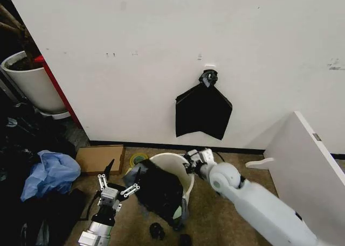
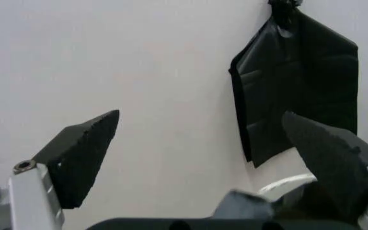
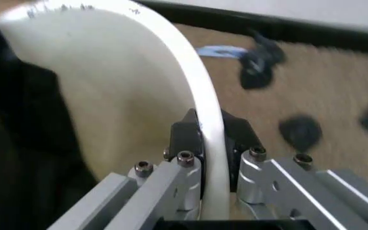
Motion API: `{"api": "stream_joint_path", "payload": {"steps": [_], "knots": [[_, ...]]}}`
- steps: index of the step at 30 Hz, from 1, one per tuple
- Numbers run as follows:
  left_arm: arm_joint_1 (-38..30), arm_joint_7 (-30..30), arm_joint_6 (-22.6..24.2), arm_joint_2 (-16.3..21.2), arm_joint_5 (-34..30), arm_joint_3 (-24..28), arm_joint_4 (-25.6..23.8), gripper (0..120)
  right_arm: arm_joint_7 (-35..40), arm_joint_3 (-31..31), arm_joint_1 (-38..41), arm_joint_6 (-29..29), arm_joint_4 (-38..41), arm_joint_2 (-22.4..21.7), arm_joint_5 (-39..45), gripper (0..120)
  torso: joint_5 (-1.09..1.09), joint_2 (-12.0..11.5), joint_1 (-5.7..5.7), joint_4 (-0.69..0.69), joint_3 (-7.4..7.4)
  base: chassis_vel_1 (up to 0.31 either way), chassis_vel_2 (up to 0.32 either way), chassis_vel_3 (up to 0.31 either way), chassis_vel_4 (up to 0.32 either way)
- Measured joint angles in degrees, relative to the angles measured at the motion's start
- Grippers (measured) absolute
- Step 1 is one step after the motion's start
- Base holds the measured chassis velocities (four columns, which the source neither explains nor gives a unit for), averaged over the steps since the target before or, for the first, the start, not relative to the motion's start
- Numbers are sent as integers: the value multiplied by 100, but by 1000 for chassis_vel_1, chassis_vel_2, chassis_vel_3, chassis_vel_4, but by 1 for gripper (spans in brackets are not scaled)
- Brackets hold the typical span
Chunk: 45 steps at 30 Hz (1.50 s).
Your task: Place the garbage bag over the trash bin.
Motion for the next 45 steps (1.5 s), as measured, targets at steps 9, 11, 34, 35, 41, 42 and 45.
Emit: {"api": "stream_joint_path", "payload": {"steps": [9, 11, 34, 35, 41, 42, 45], "knots": [[-155, 1, 58, 0, -9, 57, -48, 100, 1728, 1194, -1177, 1631, 659, 253, 1164, 2, 1, 0, 0, 0, 0, 0, 0, 0, 0], [-174, 1, 59, 4, -20, 57, -49, 100, 1819, 1344, -1441, 1813, 757, 419, 1186, 2, 1, 0, 0, 1, 0, 0, 0, 0, 0], [-246, 0, 156, 129, -133, 76, -83, 100, 80, 1404, -3164, 2941, 1390, 296, -1578, 45, 1, 0, 0, 1, 0, 0, 0, 0, 0], [-246, 4, 164, 135, -152, 76, -77, 100, 5, 1402, -3185, 3040, 1397, 279, -1695, 47, 1, 0, 1, 0, 0, 0, 0, 0, 0], [-70, -13, 1001, 291, -1068, 120, -43, 100, -2224, 1388, -3167, 3882, 1429, -156, -2161, 72, 1, -1, 0, 2, 0, 0, 0, 0, 0], [-50, -23, 1102, 306, -1217, 126, -63, 100, -2437, 1381, -3149, 3870, 1425, -206, -2157, 74, 1, -1, 0, 2, 0, 0, 0, 0, 0], [-3, -8, 1364, 329, -1615, 148, -119, 100, -3214, 1336, -2986, 3334, 1378, -451, -2382, 86, 1, -1, 1, 2, 0, 0, 0, 0, 0]]}}
